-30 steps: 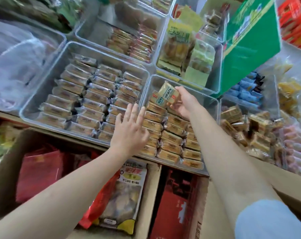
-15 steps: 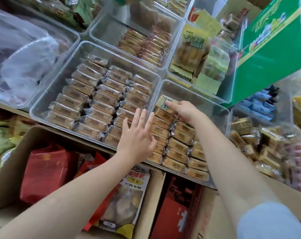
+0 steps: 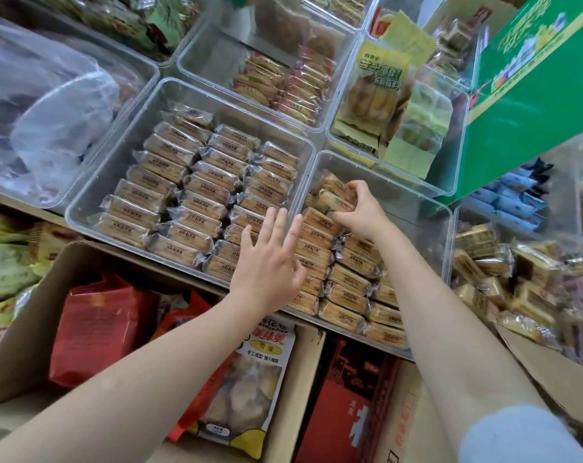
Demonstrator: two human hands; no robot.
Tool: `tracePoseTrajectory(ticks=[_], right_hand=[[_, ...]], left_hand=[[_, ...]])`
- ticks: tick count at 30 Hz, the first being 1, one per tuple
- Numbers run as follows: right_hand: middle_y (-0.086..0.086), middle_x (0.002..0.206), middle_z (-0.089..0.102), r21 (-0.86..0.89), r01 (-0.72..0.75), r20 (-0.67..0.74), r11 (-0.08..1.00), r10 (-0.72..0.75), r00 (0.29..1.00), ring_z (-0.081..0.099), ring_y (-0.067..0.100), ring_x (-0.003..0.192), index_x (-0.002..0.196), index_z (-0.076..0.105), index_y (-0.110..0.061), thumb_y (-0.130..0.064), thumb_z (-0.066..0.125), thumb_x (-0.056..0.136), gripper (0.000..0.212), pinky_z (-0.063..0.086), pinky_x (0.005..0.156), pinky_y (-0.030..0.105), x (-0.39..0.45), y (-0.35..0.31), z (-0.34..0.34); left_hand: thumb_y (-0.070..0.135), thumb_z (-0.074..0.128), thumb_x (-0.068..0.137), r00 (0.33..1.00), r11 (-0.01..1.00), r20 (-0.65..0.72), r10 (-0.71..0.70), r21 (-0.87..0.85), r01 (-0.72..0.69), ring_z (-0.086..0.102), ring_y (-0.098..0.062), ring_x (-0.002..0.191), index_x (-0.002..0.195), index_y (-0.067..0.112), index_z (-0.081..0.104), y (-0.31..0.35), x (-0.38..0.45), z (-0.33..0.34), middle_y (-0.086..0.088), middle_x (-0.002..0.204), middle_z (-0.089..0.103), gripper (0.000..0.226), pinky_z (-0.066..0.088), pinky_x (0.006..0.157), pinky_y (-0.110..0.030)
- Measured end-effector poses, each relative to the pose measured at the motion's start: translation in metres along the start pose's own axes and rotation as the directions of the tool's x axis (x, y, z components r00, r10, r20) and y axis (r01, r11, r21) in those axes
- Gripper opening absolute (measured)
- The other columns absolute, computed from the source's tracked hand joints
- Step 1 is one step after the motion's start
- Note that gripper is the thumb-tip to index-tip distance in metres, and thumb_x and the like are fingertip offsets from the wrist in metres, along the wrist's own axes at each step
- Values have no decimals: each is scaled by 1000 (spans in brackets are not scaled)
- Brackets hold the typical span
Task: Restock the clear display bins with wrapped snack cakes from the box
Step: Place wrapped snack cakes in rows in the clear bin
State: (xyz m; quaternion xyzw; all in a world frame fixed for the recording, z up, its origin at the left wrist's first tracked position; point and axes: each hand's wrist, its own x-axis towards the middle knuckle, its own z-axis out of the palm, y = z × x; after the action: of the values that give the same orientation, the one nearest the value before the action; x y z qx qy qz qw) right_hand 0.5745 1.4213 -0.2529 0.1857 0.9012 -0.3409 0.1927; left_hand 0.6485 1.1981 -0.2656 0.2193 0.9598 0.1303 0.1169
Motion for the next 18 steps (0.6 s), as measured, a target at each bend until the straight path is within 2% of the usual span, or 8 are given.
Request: tracePoseTrajectory(ticks=[2,4,6,8,10,12,15,18], right_hand=[[4,131,44,25,3,79,1000,-5,997,50,20,110,142,37,-26,-33,69,86,66,43,83,30,-1,-1,-4],[5,139,34,46,-53,121,998,47,992,43,27,124,148,35,-30,-45,54,94,59,40,97,43,-3,-4,-2],[10,148,29,-78,-132,48,988,136,990,39,35,132,149,31,-36,-57,38,99,55,36,105,54,-4,-6,7],[17,147,36,-228,-170,-61,959,160,985,46,40,127,146,33,-35,-62,26,101,53,42,101,54,-5,-9,18],[17,135,50,-250,-119,-117,961,92,989,55,37,115,141,37,-28,-60,24,102,52,44,86,44,-5,-16,29],[15,132,52,-210,-58,-133,976,30,991,55,33,114,140,39,-25,-57,27,103,51,41,83,39,-4,-23,35],[16,145,42,-82,-54,-107,995,45,993,46,34,130,149,32,-25,-54,31,104,53,40,101,45,-6,-21,38],[19,154,31,-163,-88,-80,983,75,994,38,37,138,155,18,-26,-57,26,103,61,32,110,51,-9,-18,44]], left_hand=[[44,31,97,1000,1000,1,2,-2,-2,-4,-27,156,162,18,0,0,0,0,-12,169,4,76,16,121,-59],[43,31,97,1000,1000,-5,-1,-6,1,-3,-28,156,162,18,1,-1,0,1,-12,169,4,76,16,121,-59],[43,31,97,1000,1000,-7,-2,-9,2,-3,-28,156,162,18,1,0,0,1,-12,169,4,75,17,121,-59],[42,31,98,1000,1000,-7,-1,-9,1,-3,-27,156,162,18,1,0,0,1,-12,169,4,75,17,121,-59],[42,30,97,1000,1000,-14,-2,-7,2,-3,-28,156,162,18,0,0,0,2,-12,169,4,75,17,121,-59],[43,30,97,1000,1000,-19,-6,-7,6,-3,-28,156,162,18,0,0,0,3,-12,169,4,75,17,121,-59],[43,30,98,1000,1000,-13,-5,-11,5,-5,-27,156,162,18,-1,0,0,3,-11,169,2,75,15,122,-59],[43,29,98,1000,1000,2,-3,-6,3,-7,-27,156,162,19,-3,0,0,2,-11,169,-1,75,13,122,-59]])
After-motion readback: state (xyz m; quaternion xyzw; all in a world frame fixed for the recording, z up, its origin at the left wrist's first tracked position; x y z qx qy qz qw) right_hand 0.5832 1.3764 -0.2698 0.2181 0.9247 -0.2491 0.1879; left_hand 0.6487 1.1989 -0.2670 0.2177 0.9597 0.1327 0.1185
